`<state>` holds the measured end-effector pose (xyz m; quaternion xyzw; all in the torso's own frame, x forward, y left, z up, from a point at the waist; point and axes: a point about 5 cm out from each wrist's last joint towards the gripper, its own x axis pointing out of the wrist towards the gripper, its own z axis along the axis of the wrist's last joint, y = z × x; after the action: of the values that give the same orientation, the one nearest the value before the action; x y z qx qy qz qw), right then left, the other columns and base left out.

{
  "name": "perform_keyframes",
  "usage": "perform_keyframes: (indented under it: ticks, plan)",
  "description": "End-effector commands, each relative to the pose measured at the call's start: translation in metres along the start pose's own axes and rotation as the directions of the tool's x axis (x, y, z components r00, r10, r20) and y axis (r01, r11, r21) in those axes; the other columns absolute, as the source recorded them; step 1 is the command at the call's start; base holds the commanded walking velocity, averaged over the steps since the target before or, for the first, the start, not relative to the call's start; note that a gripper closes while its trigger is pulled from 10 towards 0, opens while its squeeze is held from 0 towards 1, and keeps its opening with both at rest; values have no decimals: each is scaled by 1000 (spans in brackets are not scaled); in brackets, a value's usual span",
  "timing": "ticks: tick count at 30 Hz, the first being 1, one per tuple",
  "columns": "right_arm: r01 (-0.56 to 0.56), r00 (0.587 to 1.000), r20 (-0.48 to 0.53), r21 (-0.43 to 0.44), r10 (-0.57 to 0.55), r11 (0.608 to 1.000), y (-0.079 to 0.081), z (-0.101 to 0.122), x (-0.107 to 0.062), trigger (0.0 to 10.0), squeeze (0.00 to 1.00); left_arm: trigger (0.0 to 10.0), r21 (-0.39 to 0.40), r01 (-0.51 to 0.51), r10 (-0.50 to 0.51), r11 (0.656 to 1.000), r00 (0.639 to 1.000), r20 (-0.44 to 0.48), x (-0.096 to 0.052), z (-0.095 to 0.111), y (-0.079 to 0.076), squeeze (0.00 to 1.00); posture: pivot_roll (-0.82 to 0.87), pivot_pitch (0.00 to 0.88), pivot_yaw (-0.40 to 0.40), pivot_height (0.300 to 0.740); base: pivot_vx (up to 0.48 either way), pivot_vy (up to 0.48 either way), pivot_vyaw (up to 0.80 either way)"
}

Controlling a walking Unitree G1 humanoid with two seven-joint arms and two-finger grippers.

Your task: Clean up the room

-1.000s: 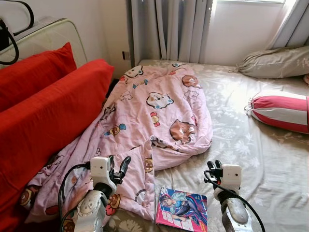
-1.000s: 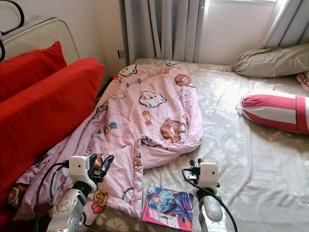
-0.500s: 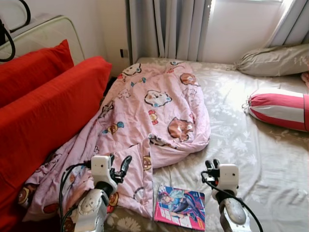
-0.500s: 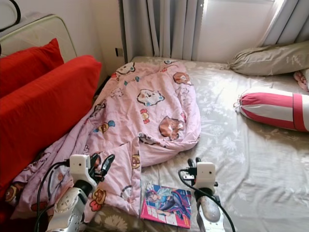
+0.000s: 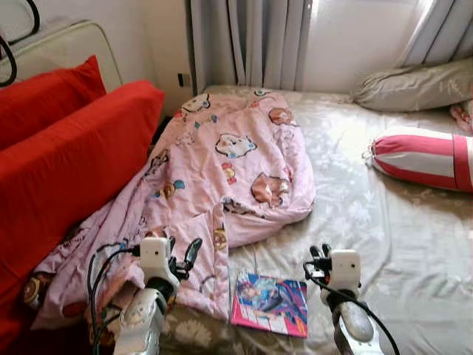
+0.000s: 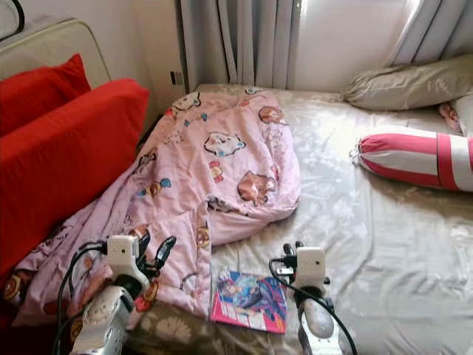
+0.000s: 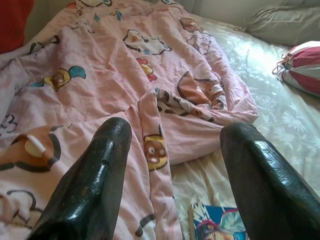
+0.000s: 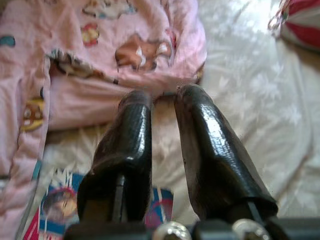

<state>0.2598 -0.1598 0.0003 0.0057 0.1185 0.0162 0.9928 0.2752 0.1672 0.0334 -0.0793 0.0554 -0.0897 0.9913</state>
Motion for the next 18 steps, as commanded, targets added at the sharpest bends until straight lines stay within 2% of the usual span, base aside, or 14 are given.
perform_keyframes:
  ticks: [1, 5, 15, 18]
  plan:
    - [2, 1000, -5, 19, -2, 1000, 1, 0, 0, 10000, 0, 10000, 5, 6, -6, 1000, 1000, 1, 0, 1, -1, 0, 46, 35, -11, 666, 0, 0, 0]
    - [-11, 1000, 27, 31, 11, 999, 1, 2, -3, 10000, 0, 10000, 10, 7, -7, 1000, 1000, -2, -1, 1, -1, 0, 50, 23, -12, 661, 0, 0, 0]
    - [-36, 999, -11, 35, 37, 999, 4, 0, 1, 10000, 0, 10000, 14, 7, -7, 1000, 1000, -3, -2, 0, 0, 0, 50, 14, -8, 661, 0, 0, 0]
    - [-29, 999, -36, 41, 30, 999, 2, -3, 1, 10000, 0, 10000, 15, 8, -8, 1000, 1000, -5, -3, 0, 0, 0, 48, 7, -6, 646, 0, 0, 0]
